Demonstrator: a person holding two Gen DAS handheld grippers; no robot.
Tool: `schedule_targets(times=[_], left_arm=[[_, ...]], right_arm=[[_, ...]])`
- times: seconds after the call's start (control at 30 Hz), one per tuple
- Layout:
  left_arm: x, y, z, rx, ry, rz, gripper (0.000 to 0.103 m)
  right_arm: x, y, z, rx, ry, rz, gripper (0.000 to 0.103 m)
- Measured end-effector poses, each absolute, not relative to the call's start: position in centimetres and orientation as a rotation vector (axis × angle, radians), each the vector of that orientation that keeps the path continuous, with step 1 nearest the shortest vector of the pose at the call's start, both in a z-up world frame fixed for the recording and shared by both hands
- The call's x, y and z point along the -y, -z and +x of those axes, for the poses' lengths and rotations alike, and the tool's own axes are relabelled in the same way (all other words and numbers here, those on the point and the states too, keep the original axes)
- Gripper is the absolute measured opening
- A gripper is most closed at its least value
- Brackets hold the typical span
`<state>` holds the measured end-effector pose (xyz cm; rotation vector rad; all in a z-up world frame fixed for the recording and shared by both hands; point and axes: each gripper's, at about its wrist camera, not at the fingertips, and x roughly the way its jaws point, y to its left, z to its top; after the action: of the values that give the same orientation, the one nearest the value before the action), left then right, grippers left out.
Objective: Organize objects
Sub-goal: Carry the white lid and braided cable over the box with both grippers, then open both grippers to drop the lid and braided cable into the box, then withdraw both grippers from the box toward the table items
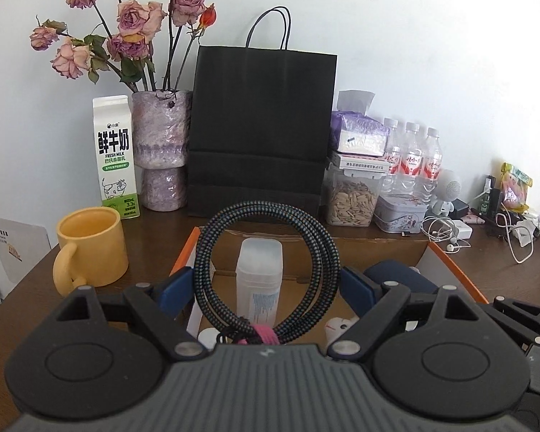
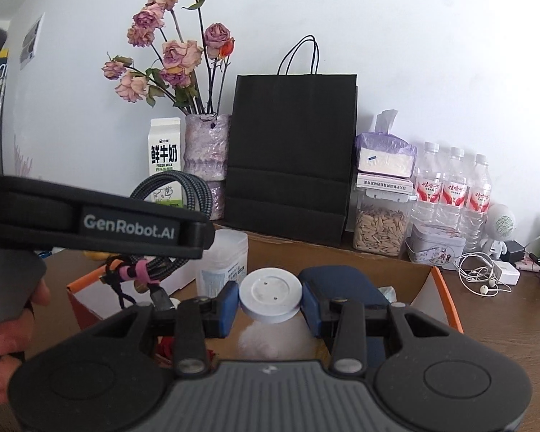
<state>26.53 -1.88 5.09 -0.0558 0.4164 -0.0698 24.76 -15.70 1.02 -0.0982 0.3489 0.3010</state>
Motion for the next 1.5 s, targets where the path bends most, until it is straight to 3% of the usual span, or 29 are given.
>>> schedule_targets(times=[0.23, 0.3, 0.33, 0.37, 0.43, 0.9, 1.5], left_arm=[[2.4, -4.6, 26.4, -0.406, 0.075, -0.035, 0.09], [2.3, -4.4, 26.3, -0.384, 0.067, -0.043, 0.103], [2.3, -4.5, 26.1, -0.369, 0.061, -0.048, 0.103], [2.2, -4.5, 25.9, -0.362, 0.063, -0.049, 0.103], [2.2, -4.6, 25.8, -0.365, 0.071, -0.051, 0.103], [2.1, -4.7, 25.1, -0.369, 0.072, -0.053, 0.103], [0.9, -7.1, 18.1, -0.351, 0.066, -0.063, 0.103]], right_arm=[[15.8, -0.7, 24.5, -0.351, -0.298, -0.101, 0.038], [15.8, -0.6, 24.4, -0.349, -0.291, -0.098, 0.038], [15.9, -0.6, 24.3, -0.345, -0.286, -0.097, 0.047], [16.0, -0.6, 24.2, -0.343, -0.28, -0.095, 0.067], [16.2, -0.6, 23.9, -0.325, -0.268, -0.09, 0.095], [17.1, -0.9, 23.5, -0.32, -0.27, -0.057, 0.096], [20.7, -2.4, 16.8, -0.33, -0.255, -0.098, 0.097]])
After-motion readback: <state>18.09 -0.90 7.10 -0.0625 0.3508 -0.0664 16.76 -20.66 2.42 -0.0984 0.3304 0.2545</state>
